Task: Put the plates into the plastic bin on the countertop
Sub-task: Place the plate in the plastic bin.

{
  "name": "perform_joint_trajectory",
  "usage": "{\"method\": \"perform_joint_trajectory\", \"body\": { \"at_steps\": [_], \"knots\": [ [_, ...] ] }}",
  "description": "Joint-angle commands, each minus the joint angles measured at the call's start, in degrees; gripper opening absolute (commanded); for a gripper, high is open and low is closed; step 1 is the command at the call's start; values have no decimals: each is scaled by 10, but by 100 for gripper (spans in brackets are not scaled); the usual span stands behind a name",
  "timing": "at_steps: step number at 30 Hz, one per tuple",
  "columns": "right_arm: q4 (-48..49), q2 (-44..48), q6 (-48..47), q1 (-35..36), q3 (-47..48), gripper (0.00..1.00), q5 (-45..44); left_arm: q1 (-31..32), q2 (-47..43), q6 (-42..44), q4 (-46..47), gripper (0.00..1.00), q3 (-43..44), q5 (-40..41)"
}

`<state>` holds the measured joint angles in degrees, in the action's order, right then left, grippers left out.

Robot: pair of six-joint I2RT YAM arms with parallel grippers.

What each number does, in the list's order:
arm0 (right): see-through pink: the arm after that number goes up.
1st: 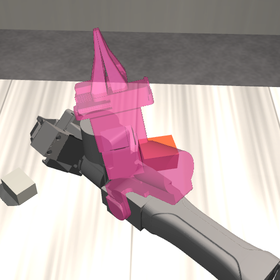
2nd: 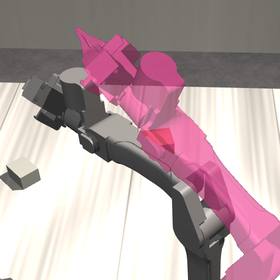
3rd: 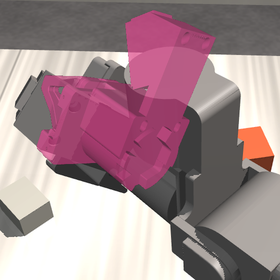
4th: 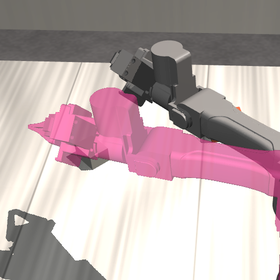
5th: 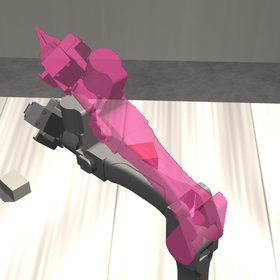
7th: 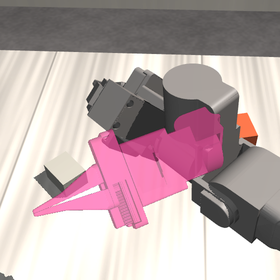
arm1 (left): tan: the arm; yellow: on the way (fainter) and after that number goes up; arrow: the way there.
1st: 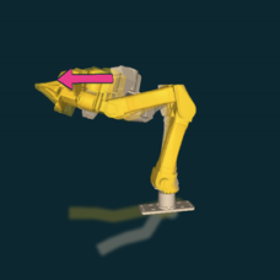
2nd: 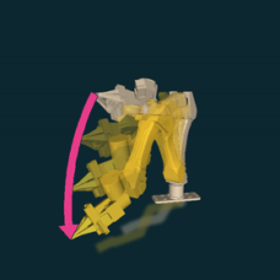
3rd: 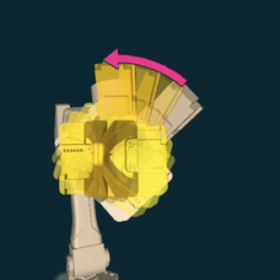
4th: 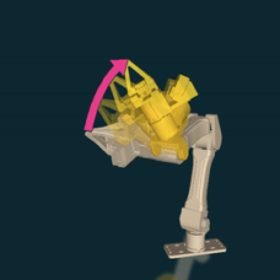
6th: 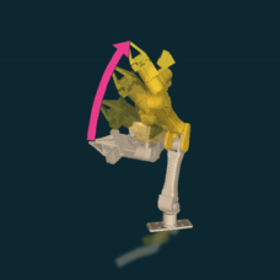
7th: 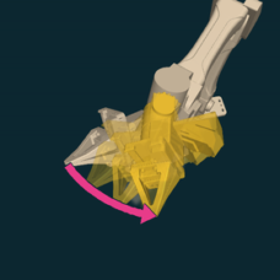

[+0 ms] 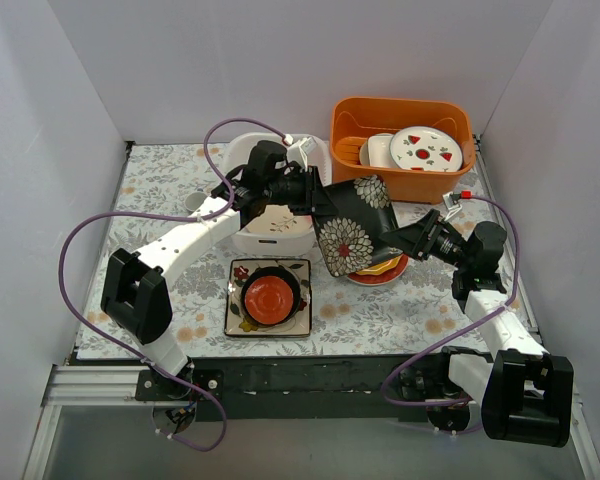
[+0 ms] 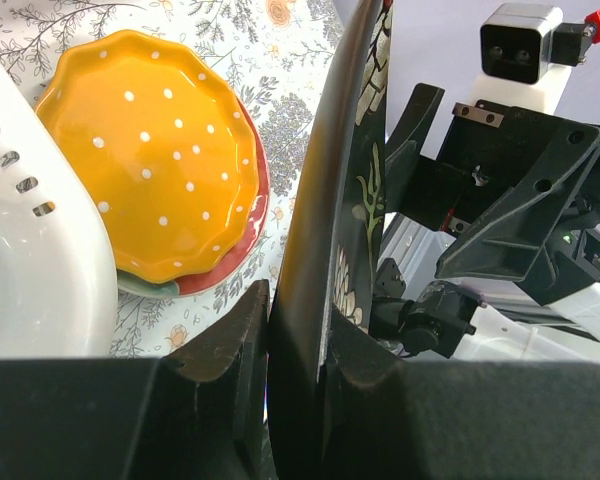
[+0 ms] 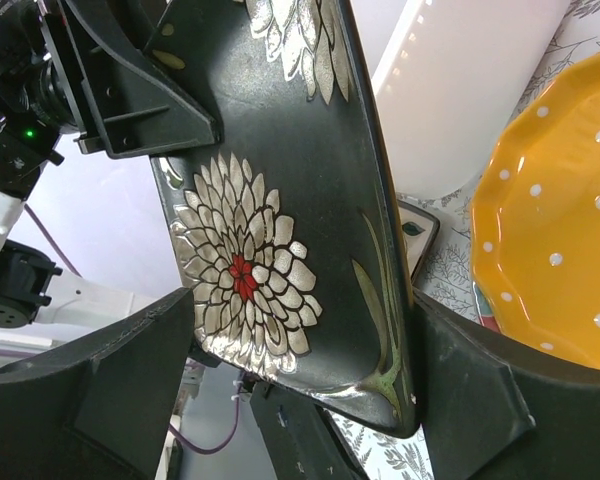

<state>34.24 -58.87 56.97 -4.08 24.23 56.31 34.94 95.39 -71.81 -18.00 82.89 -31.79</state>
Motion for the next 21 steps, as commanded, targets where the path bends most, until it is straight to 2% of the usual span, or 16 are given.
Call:
{"method": "perform_joint_trajectory", "body": {
  "at_steps": [1, 4, 8, 21],
  "knots": [
    [7, 10, -20, 0, 10, 89, -6, -3, -28, -1, 31, 0, 22, 16],
    [6, 5, -18, 0, 3, 92, -7, -12, -31, -3, 33, 0, 23, 15],
    [59, -8, 19, -1, -15, 93, 1, -27, -38, -9, 40, 0, 19, 2],
    [56, -24, 10, -7, -27, 94, 1, -97, -57, -26, 61, 0, 8, -43]
  ]
}}
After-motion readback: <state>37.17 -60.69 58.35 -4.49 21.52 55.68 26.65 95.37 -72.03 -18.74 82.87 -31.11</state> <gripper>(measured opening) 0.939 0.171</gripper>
